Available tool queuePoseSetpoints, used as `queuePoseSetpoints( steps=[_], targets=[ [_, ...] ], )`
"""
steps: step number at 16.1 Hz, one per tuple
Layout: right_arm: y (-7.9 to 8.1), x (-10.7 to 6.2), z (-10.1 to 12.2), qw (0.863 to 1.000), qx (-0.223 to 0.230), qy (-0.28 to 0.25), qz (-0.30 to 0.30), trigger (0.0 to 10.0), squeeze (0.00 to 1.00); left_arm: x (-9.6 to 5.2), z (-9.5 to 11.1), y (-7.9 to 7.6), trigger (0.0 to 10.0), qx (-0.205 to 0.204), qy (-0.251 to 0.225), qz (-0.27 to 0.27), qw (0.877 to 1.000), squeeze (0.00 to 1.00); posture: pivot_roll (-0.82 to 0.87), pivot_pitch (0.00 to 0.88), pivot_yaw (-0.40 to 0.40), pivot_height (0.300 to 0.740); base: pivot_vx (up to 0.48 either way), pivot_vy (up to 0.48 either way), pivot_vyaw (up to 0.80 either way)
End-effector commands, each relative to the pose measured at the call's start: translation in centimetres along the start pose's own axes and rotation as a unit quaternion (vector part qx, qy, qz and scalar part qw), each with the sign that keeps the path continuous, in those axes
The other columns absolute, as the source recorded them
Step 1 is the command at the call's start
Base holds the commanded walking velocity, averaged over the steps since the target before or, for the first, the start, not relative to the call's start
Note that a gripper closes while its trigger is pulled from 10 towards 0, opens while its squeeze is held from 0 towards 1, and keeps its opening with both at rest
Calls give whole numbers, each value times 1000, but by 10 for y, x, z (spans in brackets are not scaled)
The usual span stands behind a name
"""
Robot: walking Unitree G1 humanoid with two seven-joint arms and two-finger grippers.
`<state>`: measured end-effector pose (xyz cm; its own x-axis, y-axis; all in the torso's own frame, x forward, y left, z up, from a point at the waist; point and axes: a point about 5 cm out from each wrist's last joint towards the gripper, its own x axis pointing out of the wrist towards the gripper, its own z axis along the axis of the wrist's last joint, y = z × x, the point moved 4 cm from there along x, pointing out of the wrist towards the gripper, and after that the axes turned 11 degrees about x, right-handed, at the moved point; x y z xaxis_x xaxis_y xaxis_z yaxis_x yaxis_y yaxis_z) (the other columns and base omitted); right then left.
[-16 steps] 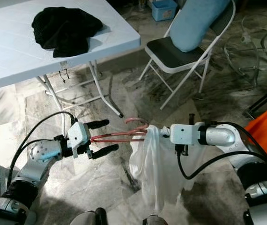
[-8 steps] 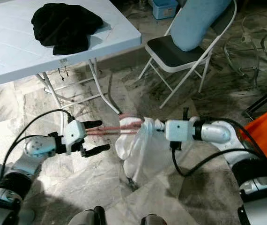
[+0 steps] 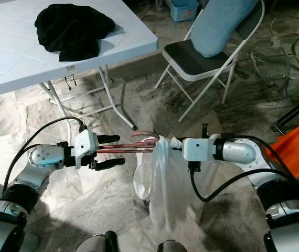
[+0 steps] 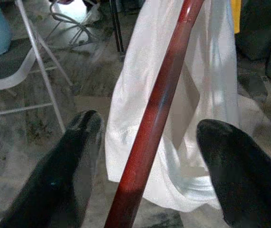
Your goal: Hang hanger
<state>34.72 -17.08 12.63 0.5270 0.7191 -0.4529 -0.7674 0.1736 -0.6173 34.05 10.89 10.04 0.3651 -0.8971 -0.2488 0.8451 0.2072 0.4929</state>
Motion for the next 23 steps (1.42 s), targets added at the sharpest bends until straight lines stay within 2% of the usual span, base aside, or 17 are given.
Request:
queuePoseSetpoints(
  steps=[1, 7, 12, 17, 18, 19, 20, 21, 23],
  targets=[
    [-1, -1, 4, 1000, -6, -14, -7, 10000, 0, 2, 1, -1, 0, 2, -1, -15, 1000, 0, -105, 160, 29, 740, 0, 0, 0],
    [1, -2, 3, 1000, -10, -13, -6, 10000, 0, 5, 5, 3, 0, 6, -3, -43, 999, 0, -113, 162, 36, 740, 0, 0, 0],
    [3, 0, 3, 1000, -18, -12, -2, 10000, 0, 8, 5, -1, 0, 7, 0, -58, 998, 0, -113, 166, 33, 740, 0, 0, 0],
    [7, 3, 3, 999, -29, -8, 13, 10000, 0, 13, 7, -1, 0, 31, 11, -74, 997, 0, -114, 165, 33, 740, 0, 0, 0],
    [7, 3, 4, 999, -31, -9, 15, 10000, 0, 15, 7, -3, 3451, 31, 10, -80, 996, 0, -114, 166, 34, 740, 0, 0, 0],
    [7, 3, 4, 999, -31, -9, 14, 10000, 0, 16, 7, -4, 8510, 35, 11, -80, 996, 0, -114, 166, 34, 740, 0, 0, 0],
    [7, 3, 4, 999, -30, -8, 14, 10000, 0, 17, 7, -3, 10000, 33, 10, -78, 996, 867, -114, 166, 34, 740, 0, 0, 0],
    [9, 4, 3, 999, -30, -7, 15, 10000, 0, 17, 7, -2, 10000, 34, 11, -72, 997, 1000, -114, 166, 34, 740, 0, 0, 0],
    [10, 4, 2, 999, -30, -5, 16, 10000, 0, 17, 7, -2, 10000, 41, 14, -74, 996, 1000, -116, 168, 34, 740, 0, 0, 0]
  ],
)
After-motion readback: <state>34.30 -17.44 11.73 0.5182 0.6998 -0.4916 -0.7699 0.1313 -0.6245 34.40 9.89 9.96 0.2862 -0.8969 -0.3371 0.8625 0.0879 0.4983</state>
